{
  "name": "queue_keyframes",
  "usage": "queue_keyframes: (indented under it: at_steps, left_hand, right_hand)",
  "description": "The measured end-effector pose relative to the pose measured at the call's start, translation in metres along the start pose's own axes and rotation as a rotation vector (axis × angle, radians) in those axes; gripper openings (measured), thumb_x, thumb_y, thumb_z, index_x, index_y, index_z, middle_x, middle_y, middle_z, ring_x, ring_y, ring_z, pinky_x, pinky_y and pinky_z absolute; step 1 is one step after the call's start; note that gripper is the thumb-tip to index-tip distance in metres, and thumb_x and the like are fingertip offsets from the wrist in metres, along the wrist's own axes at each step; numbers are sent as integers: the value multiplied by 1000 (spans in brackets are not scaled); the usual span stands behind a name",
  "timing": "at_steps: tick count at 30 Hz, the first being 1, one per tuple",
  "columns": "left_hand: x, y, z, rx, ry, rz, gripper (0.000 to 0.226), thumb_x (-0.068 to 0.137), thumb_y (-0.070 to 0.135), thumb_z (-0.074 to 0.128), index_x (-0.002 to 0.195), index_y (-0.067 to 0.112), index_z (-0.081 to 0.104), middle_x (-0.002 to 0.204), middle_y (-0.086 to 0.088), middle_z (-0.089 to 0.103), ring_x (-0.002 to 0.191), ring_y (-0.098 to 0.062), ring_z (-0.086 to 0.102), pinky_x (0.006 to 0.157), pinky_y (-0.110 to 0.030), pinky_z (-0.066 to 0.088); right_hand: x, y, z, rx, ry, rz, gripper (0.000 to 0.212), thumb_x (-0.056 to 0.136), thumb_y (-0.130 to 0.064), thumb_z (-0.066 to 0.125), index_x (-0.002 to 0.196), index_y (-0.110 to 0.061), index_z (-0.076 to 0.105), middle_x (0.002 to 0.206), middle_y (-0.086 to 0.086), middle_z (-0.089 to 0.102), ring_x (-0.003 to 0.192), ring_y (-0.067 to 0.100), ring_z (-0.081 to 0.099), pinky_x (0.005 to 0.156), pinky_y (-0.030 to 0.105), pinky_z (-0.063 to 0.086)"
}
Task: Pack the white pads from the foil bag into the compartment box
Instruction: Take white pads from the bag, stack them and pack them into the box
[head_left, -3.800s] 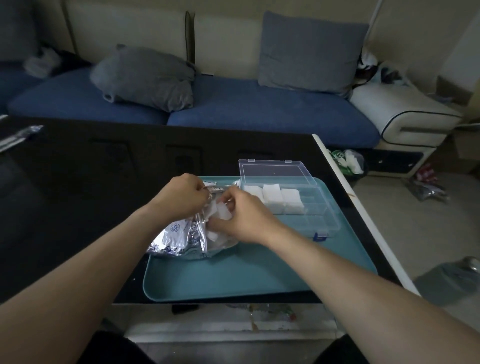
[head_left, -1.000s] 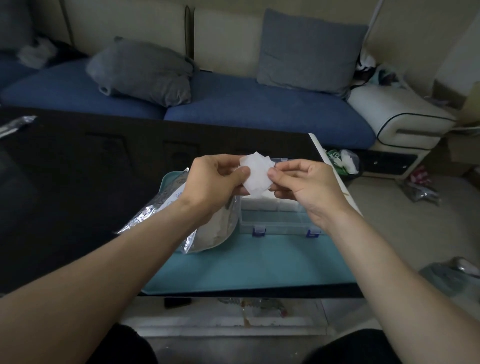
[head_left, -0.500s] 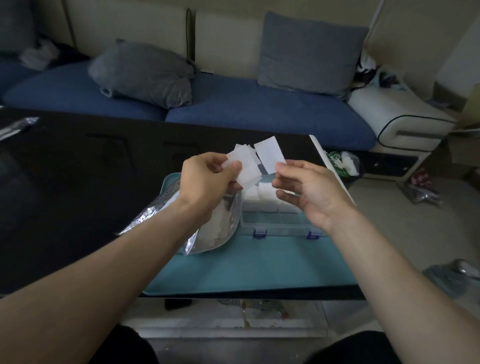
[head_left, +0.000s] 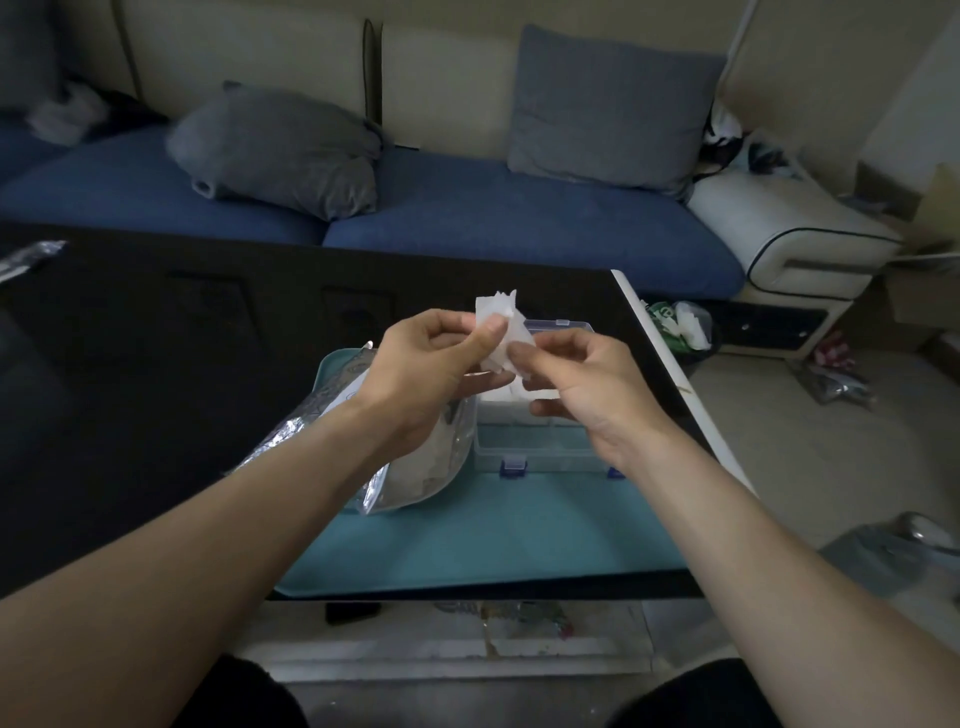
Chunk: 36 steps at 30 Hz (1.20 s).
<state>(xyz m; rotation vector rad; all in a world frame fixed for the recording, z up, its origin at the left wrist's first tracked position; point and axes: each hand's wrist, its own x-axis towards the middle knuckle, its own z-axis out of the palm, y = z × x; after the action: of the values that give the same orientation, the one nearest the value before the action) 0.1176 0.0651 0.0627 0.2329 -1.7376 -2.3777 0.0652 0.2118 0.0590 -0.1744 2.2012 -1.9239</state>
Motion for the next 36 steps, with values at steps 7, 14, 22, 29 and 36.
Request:
queue_keyframes:
  at_steps: [7, 14, 22, 29, 36]
  left_hand:
    - [2, -5, -4, 191, 99, 25, 16, 96, 14, 63, 100, -1, 69, 91, -13, 74, 78, -22, 73, 64, -28, 60]
    - [10, -7, -5, 195, 193, 62, 19, 98, 13, 61, 106, -3, 64, 66, 5, 67, 65, -12, 70, 65, -29, 61]
    - [3, -4, 2, 159, 62, 47, 22, 97, 5, 59, 115, -7, 58, 98, -21, 70, 76, -25, 73, 64, -29, 61]
    - [2, -5, -1, 209, 44, 50, 19, 96, 4, 61, 114, 4, 61, 91, -15, 76, 82, -30, 74, 75, -33, 62]
    - [1, -6, 0, 258, 82, 47, 15, 94, 13, 66, 100, -1, 68, 79, -14, 76, 73, -23, 74, 65, -25, 61]
  right_hand:
    - [-2, -2, -10, 35, -128, -40, 20, 79, -4, 81, 94, -6, 67, 74, 7, 75, 65, 18, 72, 60, 28, 59]
    - [3, -8, -31, 55, -89, -75, 10, 88, 1, 72, 92, -8, 70, 74, 1, 72, 73, 21, 73, 68, 33, 62]
    - [-1, -2, -17, -17, -169, -137, 11, 86, -2, 75, 90, -9, 68, 74, 5, 74, 69, 23, 73, 60, 30, 58]
    - [-4, -5, -9, 123, -145, -30, 12, 90, -6, 72, 100, -8, 66, 82, 7, 74, 71, 18, 72, 57, 27, 56]
    - [-4, -4, -9, 85, -54, -75, 9, 91, -8, 72, 98, -5, 68, 79, 8, 74, 68, 18, 71, 57, 25, 54]
